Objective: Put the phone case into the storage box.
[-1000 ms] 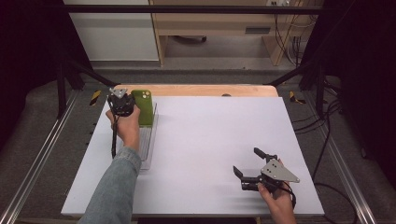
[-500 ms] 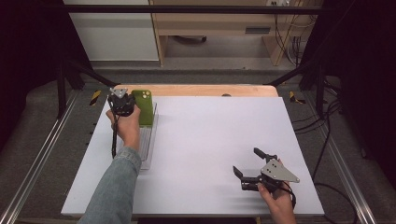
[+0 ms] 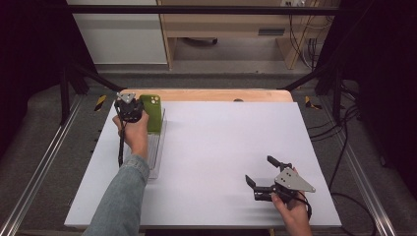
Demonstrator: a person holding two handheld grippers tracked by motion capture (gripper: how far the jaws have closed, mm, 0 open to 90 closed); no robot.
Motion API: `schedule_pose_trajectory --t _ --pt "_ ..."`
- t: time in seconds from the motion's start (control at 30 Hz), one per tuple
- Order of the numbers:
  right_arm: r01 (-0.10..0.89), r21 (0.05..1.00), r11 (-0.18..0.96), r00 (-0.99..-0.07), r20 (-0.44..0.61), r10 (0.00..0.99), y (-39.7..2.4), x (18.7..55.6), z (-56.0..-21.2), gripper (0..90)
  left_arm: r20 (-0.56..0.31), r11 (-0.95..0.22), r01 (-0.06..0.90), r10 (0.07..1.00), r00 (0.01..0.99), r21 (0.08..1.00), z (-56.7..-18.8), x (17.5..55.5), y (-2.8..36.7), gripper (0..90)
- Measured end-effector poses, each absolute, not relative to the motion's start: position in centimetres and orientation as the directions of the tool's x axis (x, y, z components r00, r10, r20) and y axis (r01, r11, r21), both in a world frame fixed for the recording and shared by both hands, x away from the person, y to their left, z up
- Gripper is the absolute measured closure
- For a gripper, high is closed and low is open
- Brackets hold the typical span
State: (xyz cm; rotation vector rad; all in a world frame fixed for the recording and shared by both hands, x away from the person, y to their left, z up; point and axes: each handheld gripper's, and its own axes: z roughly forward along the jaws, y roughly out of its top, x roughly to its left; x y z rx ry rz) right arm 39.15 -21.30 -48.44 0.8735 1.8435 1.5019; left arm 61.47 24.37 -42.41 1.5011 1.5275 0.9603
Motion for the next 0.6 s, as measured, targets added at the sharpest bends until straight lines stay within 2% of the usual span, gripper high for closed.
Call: schedule_pose_trajectory --t 0.33,0.37,0.47,0.6 --pt "0.119 0.982 0.144 -0.605 -0.043 0.795 -21.29 39.16 -48.44 3.2 -0.038 0.041 0.418 0.999 -0.016 0.907 -42.43 61.51 24.62 85.4" --pt "0.119 0.983 0.143 -0.605 -0.043 0.795 -21.30 39.16 -48.44 3.2 -0.045 0.049 0.418 0.999 -0.021 0.907 -42.42 61.52 24.64 83.8" --pt "0.119 0.983 0.143 -0.605 -0.042 0.795 -21.31 39.17 -48.43 3.2 -0.062 0.071 0.407 0.997 -0.034 0.911 -42.28 61.51 24.76 71.3" --pt "0.116 0.983 0.140 -0.604 -0.042 0.796 -21.38 39.15 -48.40 3.2 -0.032 0.041 0.401 0.999 -0.027 0.915 -41.85 61.12 24.59 59.2"
